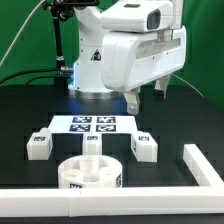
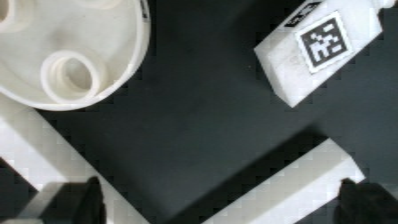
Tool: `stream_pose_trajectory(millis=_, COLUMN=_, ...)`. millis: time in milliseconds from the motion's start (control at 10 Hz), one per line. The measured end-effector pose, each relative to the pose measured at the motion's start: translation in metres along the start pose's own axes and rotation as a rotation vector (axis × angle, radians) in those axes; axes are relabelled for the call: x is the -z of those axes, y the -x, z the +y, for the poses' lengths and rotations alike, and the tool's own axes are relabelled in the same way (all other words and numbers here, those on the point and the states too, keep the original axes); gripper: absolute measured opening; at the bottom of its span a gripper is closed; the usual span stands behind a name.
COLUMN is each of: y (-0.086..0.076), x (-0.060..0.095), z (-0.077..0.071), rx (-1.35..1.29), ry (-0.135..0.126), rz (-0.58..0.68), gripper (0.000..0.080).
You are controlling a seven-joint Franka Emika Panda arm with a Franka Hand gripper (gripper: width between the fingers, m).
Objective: Assemble stool
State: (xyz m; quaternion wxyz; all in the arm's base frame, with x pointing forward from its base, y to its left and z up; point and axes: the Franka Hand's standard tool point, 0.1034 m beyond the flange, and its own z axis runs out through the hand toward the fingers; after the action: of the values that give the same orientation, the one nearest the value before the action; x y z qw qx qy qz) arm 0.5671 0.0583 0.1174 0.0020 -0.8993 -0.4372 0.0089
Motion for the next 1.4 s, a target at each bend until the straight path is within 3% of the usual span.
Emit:
stream_pose_trajectory(millis=600, y=0.003, x=-0.001, z=0.002, rx=0.023, ry=0.005, rz=0.003, gripper=0.065)
stream_pose_trajectory(millis=1000, y=0.049, x=-0.032, z=0.02, rx=0.163, ry=0.043, rz=0.012, gripper=0.065)
stream_pose_trajectory(millis=1200, y=0.051, x=-0.038, z=0.03, rx=0.168, ry=0.048, rz=0.012, gripper=0.065)
stream_pose_trajectory(millis=1400, y=0.05, x=-0.038, z=0.029, rx=0.17, ry=0.046, rz=0.011, gripper=0.065)
